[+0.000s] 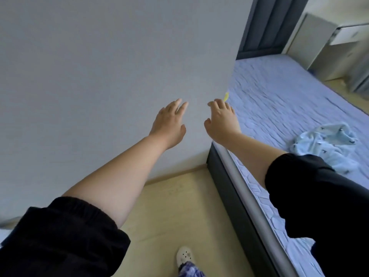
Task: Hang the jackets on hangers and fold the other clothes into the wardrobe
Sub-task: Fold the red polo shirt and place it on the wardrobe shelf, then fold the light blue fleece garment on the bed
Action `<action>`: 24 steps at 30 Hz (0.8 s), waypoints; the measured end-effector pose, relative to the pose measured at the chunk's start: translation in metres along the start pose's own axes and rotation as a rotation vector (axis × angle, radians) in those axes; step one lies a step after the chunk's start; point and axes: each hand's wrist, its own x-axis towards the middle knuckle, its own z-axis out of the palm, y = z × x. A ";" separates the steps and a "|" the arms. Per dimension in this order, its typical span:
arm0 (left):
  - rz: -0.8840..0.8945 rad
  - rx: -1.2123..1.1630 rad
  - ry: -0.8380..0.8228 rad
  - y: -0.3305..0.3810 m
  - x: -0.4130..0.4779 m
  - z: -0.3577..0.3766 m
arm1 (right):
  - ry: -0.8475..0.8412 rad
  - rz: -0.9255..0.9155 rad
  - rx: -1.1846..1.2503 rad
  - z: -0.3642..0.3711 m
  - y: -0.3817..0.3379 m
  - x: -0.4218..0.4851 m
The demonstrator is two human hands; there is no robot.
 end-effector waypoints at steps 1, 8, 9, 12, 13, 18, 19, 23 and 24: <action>0.008 -0.017 -0.016 0.011 0.021 0.016 | -0.012 0.023 -0.005 0.005 0.023 0.009; 0.082 -0.041 -0.195 0.080 0.112 0.131 | -0.156 0.208 -0.016 0.050 0.175 0.030; 0.082 -0.034 -0.224 0.089 0.122 0.149 | -0.178 0.223 -0.020 0.056 0.196 0.032; 0.023 -0.042 -0.286 0.115 0.145 0.206 | -0.255 0.257 -0.033 0.080 0.258 0.037; 0.017 -0.035 -0.293 0.124 0.153 0.225 | -0.262 0.269 -0.036 0.091 0.278 0.038; 0.013 -0.112 -0.361 0.169 0.178 0.322 | -0.280 0.331 -0.017 0.158 0.356 0.034; 0.013 -0.130 -0.374 0.174 0.181 0.343 | -0.278 0.341 -0.016 0.174 0.370 0.034; 0.030 -0.141 -0.376 0.178 0.187 0.424 | -0.274 0.338 -0.034 0.242 0.416 0.031; 0.013 -0.158 -0.373 0.178 0.186 0.443 | -0.281 0.348 -0.027 0.260 0.425 0.030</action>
